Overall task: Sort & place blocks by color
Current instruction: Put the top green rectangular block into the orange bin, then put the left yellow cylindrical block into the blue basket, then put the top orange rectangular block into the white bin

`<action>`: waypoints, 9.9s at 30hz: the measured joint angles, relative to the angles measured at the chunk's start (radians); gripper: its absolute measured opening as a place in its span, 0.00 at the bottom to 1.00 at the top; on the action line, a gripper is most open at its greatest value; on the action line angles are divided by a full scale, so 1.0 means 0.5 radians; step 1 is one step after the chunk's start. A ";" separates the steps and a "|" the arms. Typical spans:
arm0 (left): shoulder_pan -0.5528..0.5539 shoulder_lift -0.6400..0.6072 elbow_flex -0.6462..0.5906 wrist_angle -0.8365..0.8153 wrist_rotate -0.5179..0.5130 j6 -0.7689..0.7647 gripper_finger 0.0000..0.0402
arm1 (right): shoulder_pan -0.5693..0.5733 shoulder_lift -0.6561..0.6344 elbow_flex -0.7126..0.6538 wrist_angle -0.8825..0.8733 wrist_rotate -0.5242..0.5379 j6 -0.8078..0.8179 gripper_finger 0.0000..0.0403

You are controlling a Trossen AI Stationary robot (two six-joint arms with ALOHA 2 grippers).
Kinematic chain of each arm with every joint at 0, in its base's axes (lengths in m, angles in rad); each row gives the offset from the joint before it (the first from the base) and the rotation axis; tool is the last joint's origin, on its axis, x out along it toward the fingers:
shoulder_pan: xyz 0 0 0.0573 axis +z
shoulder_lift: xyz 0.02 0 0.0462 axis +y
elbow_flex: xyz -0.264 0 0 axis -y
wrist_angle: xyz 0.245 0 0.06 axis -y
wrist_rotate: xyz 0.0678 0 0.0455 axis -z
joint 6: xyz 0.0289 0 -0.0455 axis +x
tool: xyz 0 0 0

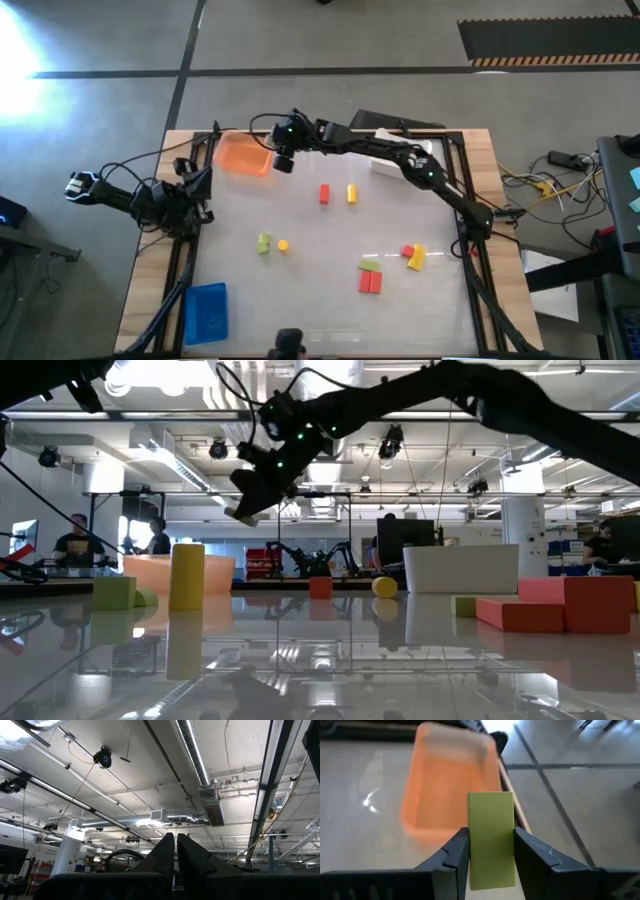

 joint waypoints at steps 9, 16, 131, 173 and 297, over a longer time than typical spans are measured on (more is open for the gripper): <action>0.000 0.001 0.000 -0.001 0.000 0.000 0.02 | -0.022 0.088 -0.059 0.556 -0.110 0.130 0.28; 0.000 -0.004 0.000 -0.001 0.000 -0.005 0.02 | -0.015 0.227 -0.060 0.994 -0.177 0.341 0.28; -0.016 2.070 2.325 -4.496 0.816 -2.099 0.02 | 0.858 -3.186 -3.658 1.639 0.059 -0.279 0.23; 0.068 2.432 2.240 -4.399 0.726 -1.878 0.56 | 0.858 -3.182 -3.658 1.624 0.060 -0.258 0.26; -0.178 1.595 2.227 -3.941 -0.160 -0.894 0.38 | 0.858 -2.793 -3.535 1.597 0.505 0.624 0.26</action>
